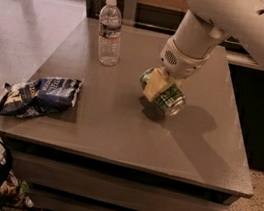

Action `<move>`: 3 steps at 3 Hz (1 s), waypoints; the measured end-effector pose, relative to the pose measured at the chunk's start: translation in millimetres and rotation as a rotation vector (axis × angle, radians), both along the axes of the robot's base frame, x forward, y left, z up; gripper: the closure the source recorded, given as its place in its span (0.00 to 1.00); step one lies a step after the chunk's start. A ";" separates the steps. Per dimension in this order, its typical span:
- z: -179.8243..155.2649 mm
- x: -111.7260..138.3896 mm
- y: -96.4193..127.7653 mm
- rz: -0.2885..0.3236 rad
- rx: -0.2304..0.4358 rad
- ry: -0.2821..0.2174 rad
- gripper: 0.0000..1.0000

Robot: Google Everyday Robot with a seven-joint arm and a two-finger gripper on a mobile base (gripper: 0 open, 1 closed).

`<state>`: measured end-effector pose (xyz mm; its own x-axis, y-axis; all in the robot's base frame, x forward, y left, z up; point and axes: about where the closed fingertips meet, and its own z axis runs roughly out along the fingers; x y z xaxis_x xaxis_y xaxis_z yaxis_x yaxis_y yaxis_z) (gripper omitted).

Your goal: Place green can upright

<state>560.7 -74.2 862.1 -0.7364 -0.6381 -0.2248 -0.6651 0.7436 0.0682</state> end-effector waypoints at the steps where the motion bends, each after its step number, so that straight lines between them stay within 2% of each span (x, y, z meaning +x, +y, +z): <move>1: 26.8 4.2 -0.5 0.105 0.106 -0.079 1.00; 2: 46.1 13.2 -4.1 0.229 0.296 -0.174 1.00; 3: 49.9 17.0 -9.9 0.323 0.469 -0.251 1.00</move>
Offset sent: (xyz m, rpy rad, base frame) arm 0.0159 -0.0145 0.0713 0.4763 -0.2694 0.3788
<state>577.7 -84.1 912.0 -0.4115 -0.6108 -0.6764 -0.8895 0.4311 0.1518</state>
